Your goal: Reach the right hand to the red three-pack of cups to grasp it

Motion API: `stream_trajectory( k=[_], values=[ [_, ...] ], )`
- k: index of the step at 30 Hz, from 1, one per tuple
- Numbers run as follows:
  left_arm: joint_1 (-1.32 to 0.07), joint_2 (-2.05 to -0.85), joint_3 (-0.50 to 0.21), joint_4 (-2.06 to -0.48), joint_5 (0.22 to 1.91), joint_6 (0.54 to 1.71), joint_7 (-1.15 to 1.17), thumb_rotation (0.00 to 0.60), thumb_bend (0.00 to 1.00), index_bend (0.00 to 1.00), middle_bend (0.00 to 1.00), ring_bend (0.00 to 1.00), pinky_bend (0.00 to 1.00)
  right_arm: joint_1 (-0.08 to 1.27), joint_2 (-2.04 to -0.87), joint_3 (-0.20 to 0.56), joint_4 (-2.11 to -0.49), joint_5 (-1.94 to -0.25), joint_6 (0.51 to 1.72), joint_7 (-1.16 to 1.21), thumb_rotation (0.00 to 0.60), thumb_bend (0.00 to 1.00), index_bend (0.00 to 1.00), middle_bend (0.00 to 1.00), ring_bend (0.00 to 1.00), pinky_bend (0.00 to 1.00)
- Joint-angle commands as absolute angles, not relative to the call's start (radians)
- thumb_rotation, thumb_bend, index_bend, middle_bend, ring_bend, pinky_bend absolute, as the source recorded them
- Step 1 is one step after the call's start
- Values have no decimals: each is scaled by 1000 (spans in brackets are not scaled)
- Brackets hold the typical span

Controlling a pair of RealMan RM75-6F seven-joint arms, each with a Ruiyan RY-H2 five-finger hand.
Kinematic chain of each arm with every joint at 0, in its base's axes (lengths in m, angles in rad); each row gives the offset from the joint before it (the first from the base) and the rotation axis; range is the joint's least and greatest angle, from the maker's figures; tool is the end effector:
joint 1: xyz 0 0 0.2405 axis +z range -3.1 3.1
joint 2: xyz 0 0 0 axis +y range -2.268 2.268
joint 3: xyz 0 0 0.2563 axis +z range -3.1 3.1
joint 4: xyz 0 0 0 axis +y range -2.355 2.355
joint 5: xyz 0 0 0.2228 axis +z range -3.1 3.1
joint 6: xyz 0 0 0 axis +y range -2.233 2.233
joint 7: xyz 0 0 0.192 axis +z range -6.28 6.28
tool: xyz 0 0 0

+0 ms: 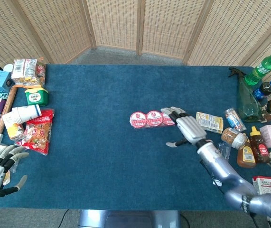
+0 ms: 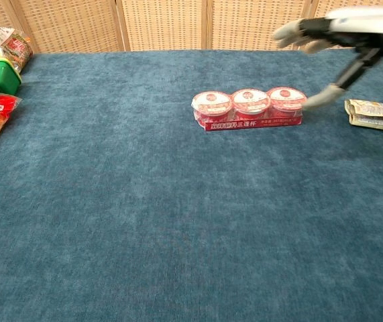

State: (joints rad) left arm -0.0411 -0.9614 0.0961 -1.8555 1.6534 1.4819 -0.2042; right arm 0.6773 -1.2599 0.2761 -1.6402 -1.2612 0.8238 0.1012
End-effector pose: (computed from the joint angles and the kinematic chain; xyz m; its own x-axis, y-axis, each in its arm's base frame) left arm -0.2745 0.1795 0.1407 0.1260 0.1824 0.9751 0.9914 -0.0584 -0.1172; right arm -0.1349 -0.3985 0.0338 0.1897 -0.3570 0.9147 -0.9363 -0.3463 0.0590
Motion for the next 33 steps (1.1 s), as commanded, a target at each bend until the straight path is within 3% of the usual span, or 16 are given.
stream_trajectory(
  k=[1,23,26,29,32,33],
  values=[
    [-40,-963,95,-1851,1648,1480,-207,600,434,240,168,0,0,750,-1323,301,-1557,-1190,747,82,595,40,0,0,0,0],
    [-44,-966,83,-1830,1613,1464,-228,600,434,240,168,0,0,992,-1562,269,-1112,-963,499,1,600,45,0,9,0,0],
    [-43,-966,83,-1829,1613,1465,-230,600,435,239,167,0,0,1000,-1581,261,-1083,-952,500,-8,600,46,0,107,0,0],
    [-40,-966,84,-1827,1614,1468,-236,600,434,240,167,0,0,995,-1596,253,-1076,-959,535,-19,600,48,113,337,66,86],
    [-39,-964,86,-1824,1618,1469,-247,600,435,240,168,0,0,983,-1596,257,-1090,-969,571,-12,600,58,386,658,364,412],
    [-39,-964,86,-1823,1619,1469,-247,600,434,240,168,0,0,979,-1593,258,-1097,-973,579,-8,600,60,483,794,504,557]
  ],
)
